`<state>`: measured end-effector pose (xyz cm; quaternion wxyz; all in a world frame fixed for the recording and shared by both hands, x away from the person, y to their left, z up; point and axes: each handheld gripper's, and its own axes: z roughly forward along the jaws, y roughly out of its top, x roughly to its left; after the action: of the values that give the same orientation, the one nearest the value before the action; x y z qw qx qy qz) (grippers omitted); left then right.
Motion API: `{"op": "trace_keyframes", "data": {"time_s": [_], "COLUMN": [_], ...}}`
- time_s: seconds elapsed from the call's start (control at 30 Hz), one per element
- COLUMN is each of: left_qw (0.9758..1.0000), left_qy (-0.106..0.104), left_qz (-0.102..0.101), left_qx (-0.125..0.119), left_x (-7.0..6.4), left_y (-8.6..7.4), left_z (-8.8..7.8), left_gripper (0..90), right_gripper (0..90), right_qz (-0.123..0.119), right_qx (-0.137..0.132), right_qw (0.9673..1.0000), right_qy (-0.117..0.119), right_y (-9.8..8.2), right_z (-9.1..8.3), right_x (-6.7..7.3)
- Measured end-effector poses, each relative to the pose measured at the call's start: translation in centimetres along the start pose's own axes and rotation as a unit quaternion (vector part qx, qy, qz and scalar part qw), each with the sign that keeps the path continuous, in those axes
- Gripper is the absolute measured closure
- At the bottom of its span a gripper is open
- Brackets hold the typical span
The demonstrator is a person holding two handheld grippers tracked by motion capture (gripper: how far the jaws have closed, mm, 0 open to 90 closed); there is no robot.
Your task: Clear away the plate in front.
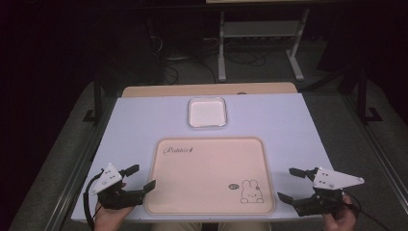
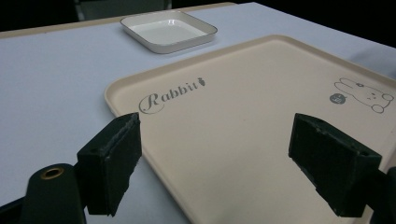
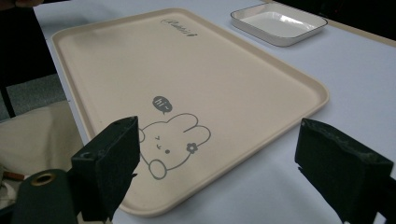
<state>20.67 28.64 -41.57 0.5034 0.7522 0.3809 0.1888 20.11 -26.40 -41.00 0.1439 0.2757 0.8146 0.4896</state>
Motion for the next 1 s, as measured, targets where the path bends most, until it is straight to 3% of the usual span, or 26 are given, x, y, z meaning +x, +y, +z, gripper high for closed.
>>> {"op": "trace_keyframes", "data": {"time_s": [1.0], "left_qw": [1.0], "left_qy": [0.0], "left_qz": [0.002], "left_qx": [-0.003], "left_x": [0.03], "left_y": [-0.03], "left_z": [-0.04], "left_gripper": [16.8], "right_gripper": [13.1], "right_qz": [-0.002], "right_qx": [0.002], "right_qw": [1.0], "right_qy": [0.005], "right_y": [0.03], "right_z": [0.14], "right_x": [0.05]}}
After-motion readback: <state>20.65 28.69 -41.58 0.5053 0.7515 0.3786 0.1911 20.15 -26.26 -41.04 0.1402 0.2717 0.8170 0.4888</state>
